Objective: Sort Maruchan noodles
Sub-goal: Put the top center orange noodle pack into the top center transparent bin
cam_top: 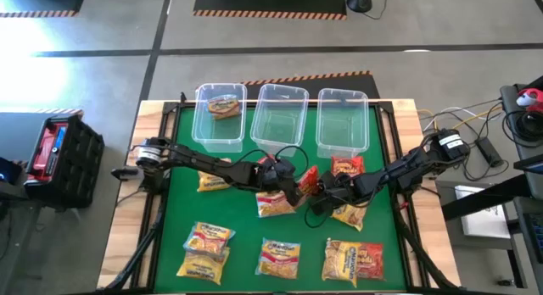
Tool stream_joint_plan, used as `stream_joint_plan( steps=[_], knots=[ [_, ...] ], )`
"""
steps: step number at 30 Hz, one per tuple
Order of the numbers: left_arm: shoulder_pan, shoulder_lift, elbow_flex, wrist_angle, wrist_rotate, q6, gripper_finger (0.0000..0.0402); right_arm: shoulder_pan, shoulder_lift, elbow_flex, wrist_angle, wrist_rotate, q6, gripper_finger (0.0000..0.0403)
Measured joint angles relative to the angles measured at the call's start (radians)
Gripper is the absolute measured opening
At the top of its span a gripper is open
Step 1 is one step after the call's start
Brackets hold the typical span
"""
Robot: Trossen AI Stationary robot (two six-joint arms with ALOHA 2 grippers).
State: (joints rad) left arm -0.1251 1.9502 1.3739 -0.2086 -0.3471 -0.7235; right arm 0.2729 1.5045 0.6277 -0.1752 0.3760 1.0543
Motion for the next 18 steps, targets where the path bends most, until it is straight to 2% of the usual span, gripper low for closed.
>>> stream_joint_plan(
  steps=[11,18],
  knots=[
    [0.0,0.057,0.007,0.06,0.088,-0.005,0.0166,0.0,0.002,-0.001,0.005,0.02,-0.008,0.0139],
    [0.003,0.059,0.007,0.062,0.096,-0.011,0.0166,0.0,0.002,-0.002,0.022,0.021,-0.04,0.0139]
  ],
)
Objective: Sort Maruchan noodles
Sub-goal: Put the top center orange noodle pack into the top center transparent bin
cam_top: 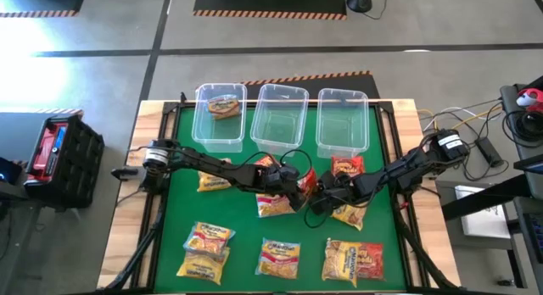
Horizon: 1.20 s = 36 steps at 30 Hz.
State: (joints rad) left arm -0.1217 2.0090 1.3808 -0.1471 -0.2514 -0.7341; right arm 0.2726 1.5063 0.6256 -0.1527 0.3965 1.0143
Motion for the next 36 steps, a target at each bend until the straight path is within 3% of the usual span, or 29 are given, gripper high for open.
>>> stream_joint_plan(
  steps=[8,24,36],
  knots=[
    [0.001,0.0,-0.001,-0.002,0.006,-0.014,0.0166,-0.001,0.001,-0.002,0.04,0.014,-0.036,0.0139],
    [0.008,0.0,0.011,-0.01,0.125,-0.096,0.0167,0.002,0.002,0.001,0.061,0.023,-0.041,0.0139],
    [0.015,-0.001,0.03,-0.065,0.171,-0.094,0.022,0.002,0.002,0.002,0.06,0.023,-0.044,0.0139]
  ],
)
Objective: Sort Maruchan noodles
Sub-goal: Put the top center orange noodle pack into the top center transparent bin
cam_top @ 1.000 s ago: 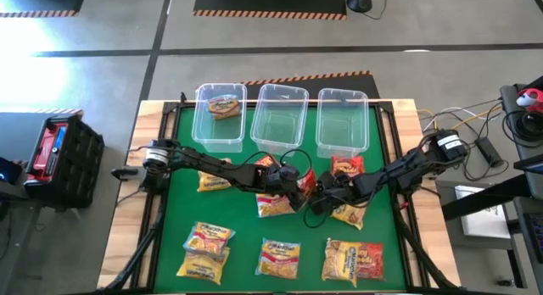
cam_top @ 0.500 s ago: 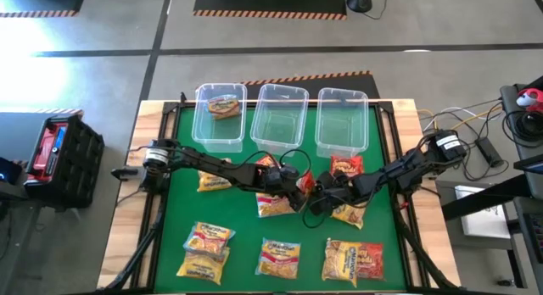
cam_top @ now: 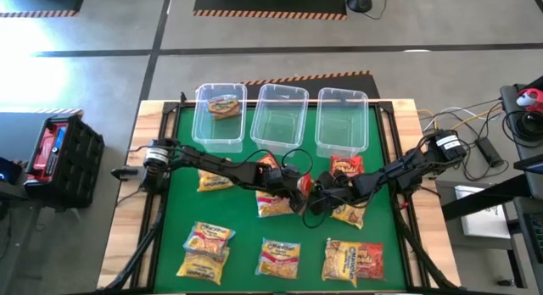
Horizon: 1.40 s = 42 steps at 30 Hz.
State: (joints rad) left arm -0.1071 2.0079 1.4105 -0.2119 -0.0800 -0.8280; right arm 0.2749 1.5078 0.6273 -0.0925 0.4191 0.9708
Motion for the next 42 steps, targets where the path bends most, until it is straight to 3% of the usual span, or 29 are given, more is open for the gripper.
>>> stream_joint_plan(
  steps=[4,10,18,36,42],
  knots=[
    [0.008,-0.002,0.001,-0.013,0.069,-0.043,0.0234,0.0,0.0,0.0,-0.004,0.0,-0.002,0.0139],
    [0.003,-0.002,0.035,-0.018,0.095,-0.048,0.0236,0.0,0.0,0.0,-0.006,0.0,-0.015,0.0139],
    [0.007,-0.002,0.069,-0.108,0.039,-0.056,0.0235,0.005,0.023,0.0,-0.001,0.008,-0.016,0.0139],
    [0.006,0.079,0.063,-0.121,-0.003,-0.207,0.0231,0.011,0.03,-0.001,0.003,0.01,-0.018,0.0139],
    [0.006,0.079,0.063,-0.119,0.001,-0.21,0.0192,0.013,0.021,-0.002,0.001,0.001,-0.018,0.0139]
  ],
)
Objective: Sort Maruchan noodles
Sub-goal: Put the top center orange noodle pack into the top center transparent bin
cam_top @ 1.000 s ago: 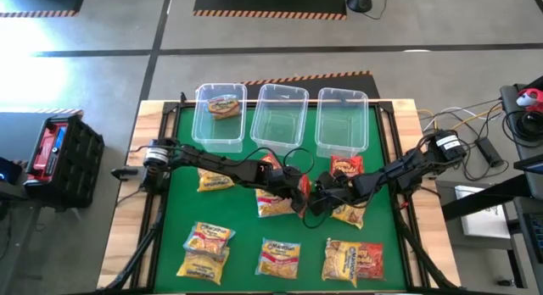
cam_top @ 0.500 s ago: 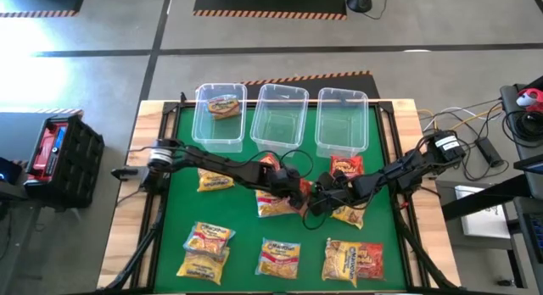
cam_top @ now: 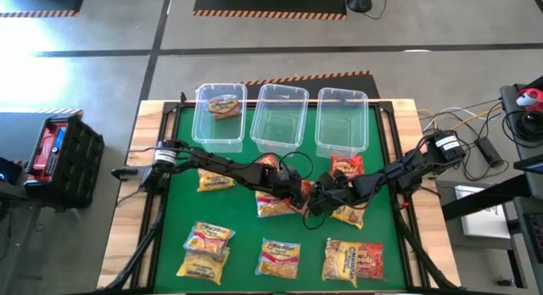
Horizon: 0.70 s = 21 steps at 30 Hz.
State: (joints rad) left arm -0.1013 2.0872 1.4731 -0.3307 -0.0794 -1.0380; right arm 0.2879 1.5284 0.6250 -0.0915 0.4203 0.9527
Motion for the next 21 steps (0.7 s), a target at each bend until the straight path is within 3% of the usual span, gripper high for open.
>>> stream_joint_plan(
  steps=[9,21],
  knots=[
    [-0.001,-0.01,0.0,0.01,0.015,-0.002,0.01,0.002,-0.048,-0.002,-0.038,-0.068,-0.003,0.0139],
    [-0.008,-0.068,-0.001,-0.002,0.032,0.034,0.0085,0.002,-0.215,-0.002,-0.175,-0.273,-0.056,0.0139]
  ],
)
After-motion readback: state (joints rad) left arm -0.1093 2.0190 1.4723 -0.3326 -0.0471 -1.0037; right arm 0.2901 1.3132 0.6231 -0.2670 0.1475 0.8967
